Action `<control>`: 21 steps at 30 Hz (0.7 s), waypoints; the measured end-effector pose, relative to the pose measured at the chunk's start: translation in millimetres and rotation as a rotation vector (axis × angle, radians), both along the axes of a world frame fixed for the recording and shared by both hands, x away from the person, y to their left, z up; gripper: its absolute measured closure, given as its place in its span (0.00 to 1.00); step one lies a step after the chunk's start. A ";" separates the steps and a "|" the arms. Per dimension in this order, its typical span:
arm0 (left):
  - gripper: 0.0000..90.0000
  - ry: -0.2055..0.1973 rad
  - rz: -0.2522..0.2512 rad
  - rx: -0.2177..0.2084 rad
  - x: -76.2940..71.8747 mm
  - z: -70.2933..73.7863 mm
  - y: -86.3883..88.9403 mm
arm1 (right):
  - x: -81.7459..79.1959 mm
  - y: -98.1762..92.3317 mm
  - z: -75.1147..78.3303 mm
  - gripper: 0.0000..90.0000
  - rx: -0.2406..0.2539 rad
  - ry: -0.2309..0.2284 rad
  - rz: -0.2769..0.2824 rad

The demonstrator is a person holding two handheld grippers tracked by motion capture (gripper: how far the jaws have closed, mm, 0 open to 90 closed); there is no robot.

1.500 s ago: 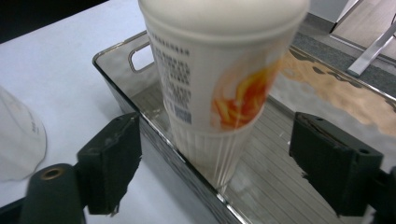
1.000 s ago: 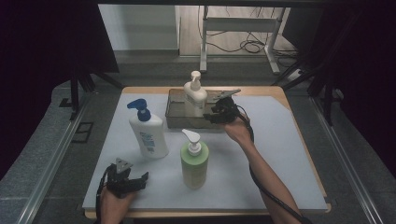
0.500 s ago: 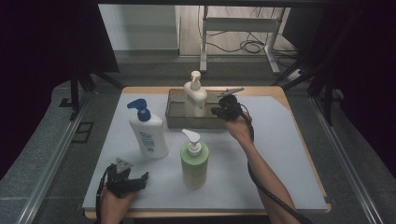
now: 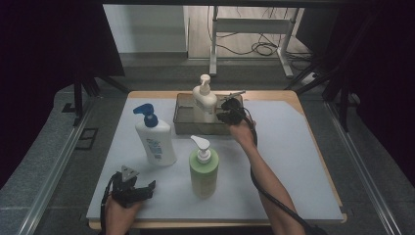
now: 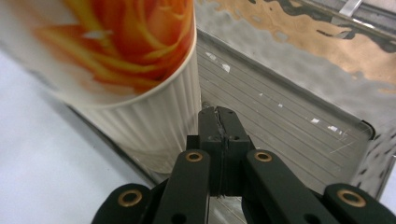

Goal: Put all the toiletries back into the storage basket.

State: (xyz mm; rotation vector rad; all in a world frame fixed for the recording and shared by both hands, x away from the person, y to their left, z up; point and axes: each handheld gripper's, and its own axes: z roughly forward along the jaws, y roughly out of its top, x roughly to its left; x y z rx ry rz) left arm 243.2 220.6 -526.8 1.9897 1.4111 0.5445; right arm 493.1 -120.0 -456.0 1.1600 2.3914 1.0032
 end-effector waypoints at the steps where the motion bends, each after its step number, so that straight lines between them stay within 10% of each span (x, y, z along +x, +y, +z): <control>1: 0.13 0.000 0.000 0.000 0.0 0.0 0.0 | 1.2 0.8 -0.8 1.00 0.000 0.006 -0.006; 21: 0.13 0.000 0.000 0.000 0.0 0.0 -0.1 | 9.9 8.2 -9.0 1.00 0.025 0.063 -0.020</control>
